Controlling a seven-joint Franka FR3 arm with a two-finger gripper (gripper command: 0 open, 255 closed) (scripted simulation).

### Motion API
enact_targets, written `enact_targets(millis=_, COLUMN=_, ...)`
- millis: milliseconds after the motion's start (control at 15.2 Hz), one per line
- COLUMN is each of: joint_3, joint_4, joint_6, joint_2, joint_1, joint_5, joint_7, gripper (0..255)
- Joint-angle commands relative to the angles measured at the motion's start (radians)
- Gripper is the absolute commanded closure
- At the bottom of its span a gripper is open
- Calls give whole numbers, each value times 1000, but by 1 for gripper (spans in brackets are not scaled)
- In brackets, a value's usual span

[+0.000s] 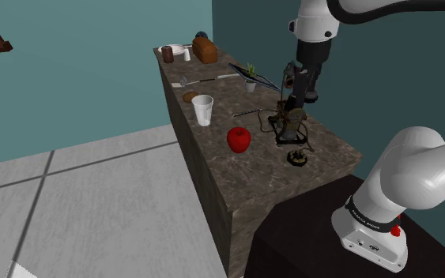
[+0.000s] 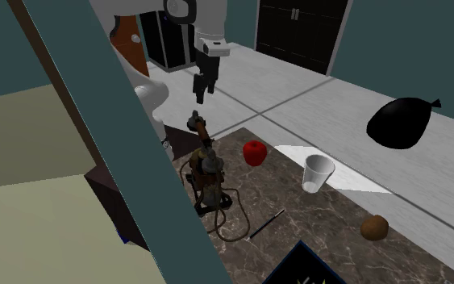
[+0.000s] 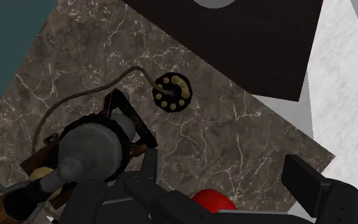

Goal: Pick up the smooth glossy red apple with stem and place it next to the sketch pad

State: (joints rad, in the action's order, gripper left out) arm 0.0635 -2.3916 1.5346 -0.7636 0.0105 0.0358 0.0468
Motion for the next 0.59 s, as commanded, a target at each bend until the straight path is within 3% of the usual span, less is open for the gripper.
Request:
enact_targets(millis=0, joint_3=0, joint_4=0, joint_6=0, joint_2=0, joint_1=0, joint_5=0, joint_7=0, gripper=0)
enact_targets(millis=528, joint_3=25, joint_4=-66, joint_6=333, joint_2=179, joint_1=5, joint_5=-39, joint_7=-56, gripper=0)
